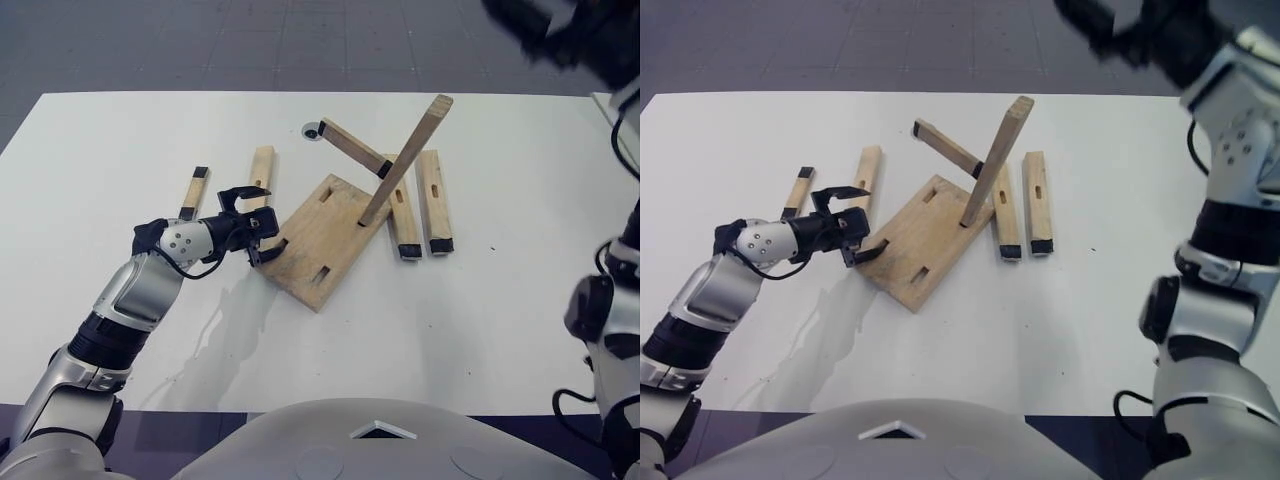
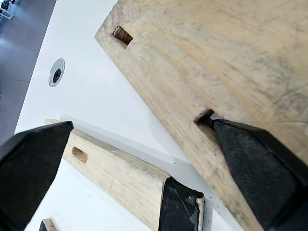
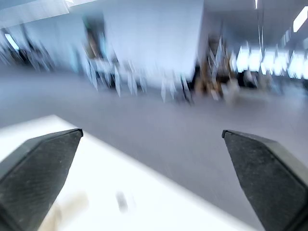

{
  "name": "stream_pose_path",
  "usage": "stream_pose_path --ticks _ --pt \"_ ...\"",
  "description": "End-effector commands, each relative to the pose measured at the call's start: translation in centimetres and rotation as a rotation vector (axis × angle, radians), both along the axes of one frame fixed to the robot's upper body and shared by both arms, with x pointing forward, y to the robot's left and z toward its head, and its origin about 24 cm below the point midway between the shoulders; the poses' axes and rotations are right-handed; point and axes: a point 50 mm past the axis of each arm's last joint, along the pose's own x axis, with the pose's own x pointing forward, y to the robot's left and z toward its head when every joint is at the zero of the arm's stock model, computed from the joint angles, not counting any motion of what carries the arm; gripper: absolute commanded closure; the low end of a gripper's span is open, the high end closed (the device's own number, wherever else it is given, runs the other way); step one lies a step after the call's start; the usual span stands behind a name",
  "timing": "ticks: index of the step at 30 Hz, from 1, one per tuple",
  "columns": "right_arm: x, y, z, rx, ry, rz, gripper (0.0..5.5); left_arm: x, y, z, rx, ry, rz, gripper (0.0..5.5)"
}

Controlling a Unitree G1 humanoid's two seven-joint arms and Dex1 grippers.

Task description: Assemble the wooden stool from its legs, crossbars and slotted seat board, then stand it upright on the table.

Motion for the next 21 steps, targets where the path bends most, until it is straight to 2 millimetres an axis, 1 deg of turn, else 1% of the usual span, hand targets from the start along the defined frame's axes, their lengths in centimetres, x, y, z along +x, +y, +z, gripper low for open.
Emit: stream_pose_path --ticks 1,3,5,7,8,9,10,11,13,15,17,19,20,21 --pt "-1.2 2.5 1.6 0.081 -0.061 0.15 0.14 -1.5 0.7 -3.5 0.074 0.166 0.023 0.1" --pt "-0.7 4.1 -1.8 0.029 0.078 0.205 0.14 -1.6 0.7 -3.6 0.073 0.168 0.026 0.1" --pt "-0.3 5.7 -6.8 -0.065 0.256 0.244 0.14 -1.7 0.8 -3.6 0.071 0.171 0.031 0.1" --pt "-0.3 6.9 -13.2 -0.185 0.462 0.245 0.14 -1.8 0.8 -3.7 0.068 0.173 0.037 0.1" --pt "-0.3 7.1 -15.7 -0.234 0.534 0.227 0.14 -1.9 0.8 -3.7 0.066 0.173 0.038 0.1" --pt "-0.4 7.1 -16.6 -0.257 0.555 0.22 0.14 -1.9 0.7 -3.7 0.066 0.174 0.035 0.1" --pt "-0.2 7.0 -16.2 -0.245 0.537 0.21 0.14 -1.8 0.7 -3.7 0.066 0.175 0.032 0.1" --pt "0.0 6.9 -14.4 -0.202 0.485 0.206 0.14 -1.8 0.7 -3.7 0.067 0.175 0.031 0.1" --pt "-0.3 6.9 -9.3 -0.093 0.335 0.222 0.14 -1.8 0.8 -3.7 0.069 0.175 0.034 0.1" --pt "-1.5 6.8 -5.0 0.011 0.203 0.248 0.14 -1.9 0.9 -3.9 0.068 0.178 0.043 0.1" --pt "-2.9 6.0 -2.2 0.104 0.105 0.239 0.14 -2.0 1.0 -4.1 0.062 0.181 0.07 0.1" --pt "-3.8 5.0 -0.9 0.178 0.057 0.186 0.14 -1.9 1.3 -4.4 0.062 0.18 0.112 0.1" --pt "-4.1 4.3 -0.9 0.208 0.055 0.134 0.14 -1.8 1.5 -4.5 0.061 0.177 0.142 0.1" --pt "-4.1 3.6 -1.3 0.219 0.068 0.071 0.14 -1.6 1.7 -4.6 0.057 0.177 0.188 0.1"
